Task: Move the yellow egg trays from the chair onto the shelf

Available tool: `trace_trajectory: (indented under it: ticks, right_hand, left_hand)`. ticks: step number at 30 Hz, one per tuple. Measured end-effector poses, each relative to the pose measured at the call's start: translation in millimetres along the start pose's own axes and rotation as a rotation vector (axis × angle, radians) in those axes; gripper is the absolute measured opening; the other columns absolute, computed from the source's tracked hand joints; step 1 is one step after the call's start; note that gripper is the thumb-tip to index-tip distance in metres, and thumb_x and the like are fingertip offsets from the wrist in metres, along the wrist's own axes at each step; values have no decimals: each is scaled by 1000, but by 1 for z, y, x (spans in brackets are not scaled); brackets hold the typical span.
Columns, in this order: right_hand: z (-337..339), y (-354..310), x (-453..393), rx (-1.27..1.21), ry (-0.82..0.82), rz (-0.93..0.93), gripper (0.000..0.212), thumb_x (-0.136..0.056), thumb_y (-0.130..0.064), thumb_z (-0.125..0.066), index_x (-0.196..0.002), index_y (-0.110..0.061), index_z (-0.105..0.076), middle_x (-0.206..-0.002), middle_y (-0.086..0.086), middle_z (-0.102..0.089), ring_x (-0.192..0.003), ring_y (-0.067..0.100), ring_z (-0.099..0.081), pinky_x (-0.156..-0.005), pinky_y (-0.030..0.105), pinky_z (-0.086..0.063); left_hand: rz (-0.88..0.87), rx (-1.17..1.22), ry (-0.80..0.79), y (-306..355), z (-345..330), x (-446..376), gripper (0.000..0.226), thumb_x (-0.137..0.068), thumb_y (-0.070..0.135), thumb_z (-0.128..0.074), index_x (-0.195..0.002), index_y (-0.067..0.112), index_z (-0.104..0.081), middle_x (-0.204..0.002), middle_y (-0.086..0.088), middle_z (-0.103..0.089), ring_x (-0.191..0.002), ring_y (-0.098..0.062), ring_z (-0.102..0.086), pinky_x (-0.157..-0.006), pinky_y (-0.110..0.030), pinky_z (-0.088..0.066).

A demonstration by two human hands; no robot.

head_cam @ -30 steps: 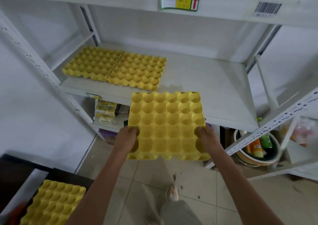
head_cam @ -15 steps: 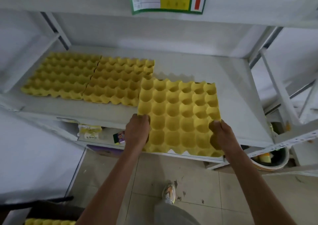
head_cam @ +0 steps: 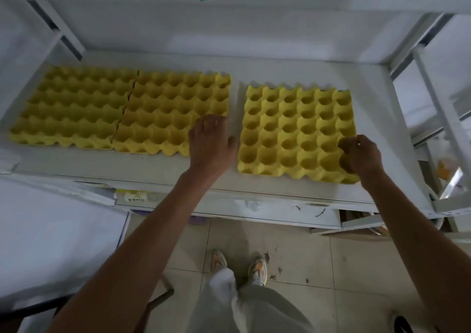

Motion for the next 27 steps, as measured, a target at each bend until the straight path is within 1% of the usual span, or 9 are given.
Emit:
trace_trajectory:
  ticks: [1,3,5,7,10,14,19,25,27]
  right_hand:
    - [1,-7,-3,29,10,-5,37,-98,-36,-48,-124,-15,-63,-121,18,-68,-106,40,-66,-93,57,-56]
    - [-3,-20,-6,67,33,-8,43,-96,-36,-50,-135,-16,-52,-124,18,-66,-108,40,-66,-93,56,-56]
    - [-9,-31,-7,94,69,15,46,-97,-31,-49,-141,-14,-46,-125,20,-66,-110,41,-64,-92,54,-55]
    - [-13,-34,-8,104,120,28,46,-98,-22,-46,-143,-14,-44,-127,22,-65,-111,42,-63,-91,52,-55]
    - [-20,-35,-6,134,187,44,44,-99,-18,-45,-142,-17,-48,-128,23,-62,-115,44,-60,-93,54,-54]
    - [-31,-44,-6,158,198,73,45,-96,-12,-44,-140,-20,-50,-126,23,-59,-117,45,-57,-92,57,-54]
    - [-35,-43,-7,130,187,40,55,-90,0,-42,-139,-23,-51,-125,22,-61,-113,45,-61,-89,57,-57]
    - [-39,-47,-9,118,174,41,56,-92,-2,-38,-142,-24,-50,-128,21,-61,-117,44,-59,-91,57,-56]
    - [-41,-49,-10,105,166,44,53,-94,-5,-40,-143,-24,-50,-130,20,-61,-118,43,-59,-94,56,-55]
  left_hand:
    - [-39,-113,9,-7,-1,-3,50,-94,32,-53,-143,22,-51,-154,-5,-44,-147,-34,-32,-116,-55,-31]
    - [-58,-161,-115,-23,-16,-9,58,-96,39,-50,-152,32,-38,-168,0,-23,-155,-36,-12,-122,-61,-15]
    - [-46,-151,-248,-38,-36,-13,63,-99,48,-46,-158,37,-27,-172,2,-10,-157,-37,-4,-123,-62,-10]
    - [-62,-151,-297,-46,-50,-12,67,-100,51,-43,-161,39,-17,-172,4,-6,-157,-36,-5,-123,-63,-10]
    - [-76,-138,-278,-49,-57,-10,66,-101,53,-37,-161,40,-13,-172,7,-7,-156,-33,-9,-122,-64,-7]
    - [-70,-116,-278,-49,-58,-10,67,-98,59,-25,-160,38,-14,-169,10,-15,-155,-31,-12,-121,-64,-6]
    - [-63,-94,-280,-46,-56,-10,68,-98,61,-35,-159,37,-17,-168,11,-19,-154,-30,-13,-121,-63,-5]
    - [-18,-15,-274,-45,-54,-12,74,-95,62,-43,-159,32,-19,-167,5,-25,-155,-31,-11,-122,-62,-2]
    - [8,46,-276,-46,-53,-16,73,-92,62,-48,-156,35,-25,-165,5,-28,-155,-29,-12,-122,-61,-3]
Point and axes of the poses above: each hand's wrist, its own x-axis away from the middle knuckle, its own z-axis out of the back of the hand, y = z × x, the point moved 7 cm from there along -x, towards the middle knuckle
